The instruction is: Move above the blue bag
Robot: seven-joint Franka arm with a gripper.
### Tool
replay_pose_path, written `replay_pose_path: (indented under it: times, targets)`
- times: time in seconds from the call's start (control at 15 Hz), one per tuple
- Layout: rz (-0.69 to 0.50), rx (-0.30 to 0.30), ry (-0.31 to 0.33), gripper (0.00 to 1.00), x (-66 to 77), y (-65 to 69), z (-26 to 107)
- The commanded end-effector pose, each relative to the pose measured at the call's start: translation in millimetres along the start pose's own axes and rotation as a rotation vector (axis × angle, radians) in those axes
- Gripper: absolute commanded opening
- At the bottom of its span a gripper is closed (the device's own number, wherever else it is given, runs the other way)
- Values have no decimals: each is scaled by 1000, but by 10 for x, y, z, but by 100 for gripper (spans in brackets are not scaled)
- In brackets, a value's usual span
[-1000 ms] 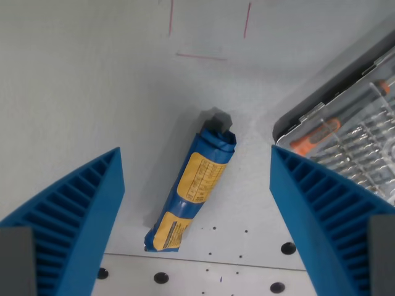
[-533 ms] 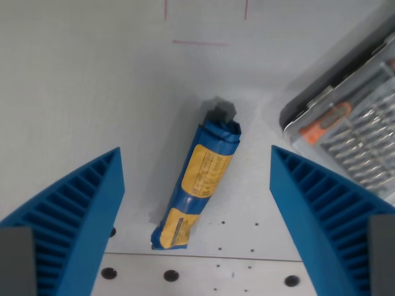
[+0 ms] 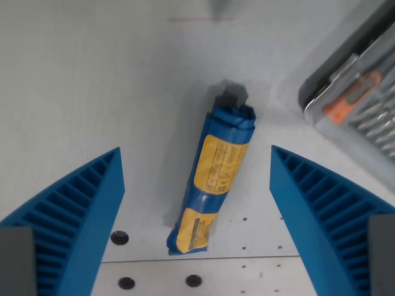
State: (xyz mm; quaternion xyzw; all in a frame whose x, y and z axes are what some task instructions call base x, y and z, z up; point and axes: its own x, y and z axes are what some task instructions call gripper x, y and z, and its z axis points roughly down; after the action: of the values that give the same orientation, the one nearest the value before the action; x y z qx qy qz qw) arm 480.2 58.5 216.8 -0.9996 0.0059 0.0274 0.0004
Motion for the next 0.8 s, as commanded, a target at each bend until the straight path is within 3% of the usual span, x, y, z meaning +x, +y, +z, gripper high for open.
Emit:
replay_pose_path:
  times: [0.07, 0.8]
  targets:
    - [201, 27, 136, 100, -195, -30, 69]
    - [342, 55, 139, 100, -572, -16, 466]
